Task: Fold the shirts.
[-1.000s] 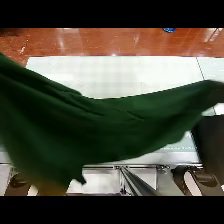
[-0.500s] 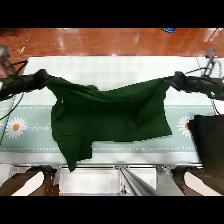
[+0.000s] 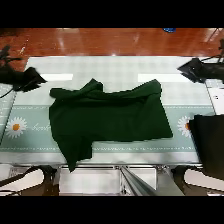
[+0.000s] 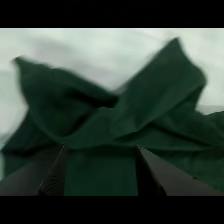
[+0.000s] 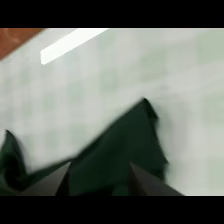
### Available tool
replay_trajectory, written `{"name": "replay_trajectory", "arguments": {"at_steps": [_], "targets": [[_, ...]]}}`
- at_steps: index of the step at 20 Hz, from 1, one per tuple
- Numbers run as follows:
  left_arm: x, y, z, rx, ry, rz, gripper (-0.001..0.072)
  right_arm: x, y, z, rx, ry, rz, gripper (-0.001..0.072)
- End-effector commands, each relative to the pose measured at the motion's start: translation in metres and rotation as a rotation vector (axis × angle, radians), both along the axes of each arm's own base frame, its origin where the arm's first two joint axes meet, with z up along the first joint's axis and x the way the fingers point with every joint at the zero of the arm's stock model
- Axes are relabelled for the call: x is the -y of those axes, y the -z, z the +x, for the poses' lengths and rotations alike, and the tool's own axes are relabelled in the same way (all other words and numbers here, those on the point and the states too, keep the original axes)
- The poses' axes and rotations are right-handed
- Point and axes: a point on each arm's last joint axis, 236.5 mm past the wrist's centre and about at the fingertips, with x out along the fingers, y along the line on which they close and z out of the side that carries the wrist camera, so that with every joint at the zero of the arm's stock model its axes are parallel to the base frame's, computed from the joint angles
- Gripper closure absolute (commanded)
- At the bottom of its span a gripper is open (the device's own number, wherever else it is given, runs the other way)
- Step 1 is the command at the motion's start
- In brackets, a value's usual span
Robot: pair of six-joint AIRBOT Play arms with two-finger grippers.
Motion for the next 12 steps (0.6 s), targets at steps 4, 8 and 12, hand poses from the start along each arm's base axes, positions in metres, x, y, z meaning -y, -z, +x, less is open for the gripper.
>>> {"name": "replay_trajectory", "arguments": {"at_steps": [4, 8, 12], "targets": [[-0.009, 0.066, -0.123, -0.226, -0.083, -0.062, 0.0196, -0.01, 0.07, -0.136, -0.216, -0.024, -0.079, 0.0304], [-0.001, 0.114, -0.193, -0.397, -0.2, -0.181, 0.0196, -0.052, 0.084, -0.183, -0.191, -0.013, 0.036, 0.0304], [0.005, 0.132, -0.218, -0.469, -0.255, -0.24, 0.0197, -0.066, 0.077, -0.201, -0.168, -0.051, 0.046, 0.0304]]}}
